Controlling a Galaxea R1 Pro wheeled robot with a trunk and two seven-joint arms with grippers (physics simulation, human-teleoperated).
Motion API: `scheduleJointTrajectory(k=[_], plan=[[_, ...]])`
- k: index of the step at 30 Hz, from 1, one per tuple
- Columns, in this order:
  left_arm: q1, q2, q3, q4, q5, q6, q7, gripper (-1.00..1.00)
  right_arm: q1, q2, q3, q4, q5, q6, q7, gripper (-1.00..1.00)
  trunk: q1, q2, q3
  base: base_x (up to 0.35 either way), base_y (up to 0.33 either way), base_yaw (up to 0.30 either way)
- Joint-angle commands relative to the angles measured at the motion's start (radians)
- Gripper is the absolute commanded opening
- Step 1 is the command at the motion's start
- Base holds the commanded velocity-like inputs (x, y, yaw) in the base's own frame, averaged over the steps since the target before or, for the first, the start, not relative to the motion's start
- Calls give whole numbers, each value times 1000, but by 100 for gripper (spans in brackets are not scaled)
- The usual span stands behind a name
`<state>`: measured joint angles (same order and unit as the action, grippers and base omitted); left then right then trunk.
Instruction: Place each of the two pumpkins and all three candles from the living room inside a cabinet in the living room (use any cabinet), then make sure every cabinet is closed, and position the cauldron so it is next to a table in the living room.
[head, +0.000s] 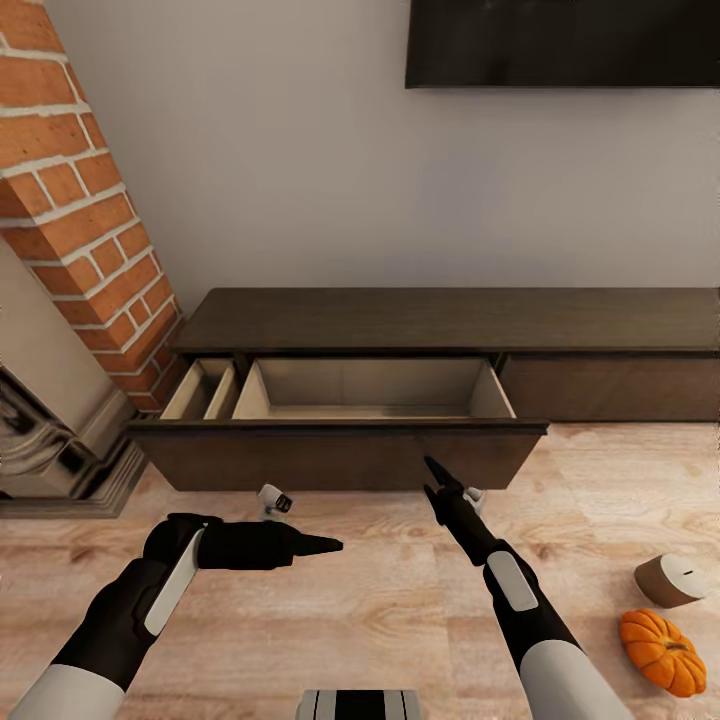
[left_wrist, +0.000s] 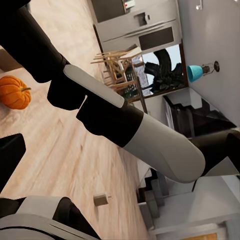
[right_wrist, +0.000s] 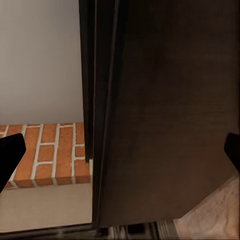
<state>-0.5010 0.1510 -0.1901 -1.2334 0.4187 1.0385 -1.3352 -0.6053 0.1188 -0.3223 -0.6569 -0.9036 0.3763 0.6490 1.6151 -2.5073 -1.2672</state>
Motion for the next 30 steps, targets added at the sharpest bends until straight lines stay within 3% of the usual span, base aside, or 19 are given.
scheduleJointTrajectory(k=[1,8,16,23,30], plan=[[-1,1,-2,0,3,9,-1,100,-1,1,-4,0,-6,9,1,100,0,0,-1,-97,0,0],[-1,1,-1,0,2,9,-1,100,-1,1,-4,0,-5,9,1,100,0,0,-1,-33,0,0],[-1,1,0,0,0,9,0,100,-1,0,-4,0,0,14,-6,100,-4,2,30,-3,0,0],[-1,-1,-1,8,0,9,7,100,-1,-17,-4,2,2,20,-72,100,-7,3,57,-37,0,0],[-2,-3,-2,27,0,9,7,100,-1,-19,-4,2,1,76,-118,100,-10,5,84,-178,0,0]])
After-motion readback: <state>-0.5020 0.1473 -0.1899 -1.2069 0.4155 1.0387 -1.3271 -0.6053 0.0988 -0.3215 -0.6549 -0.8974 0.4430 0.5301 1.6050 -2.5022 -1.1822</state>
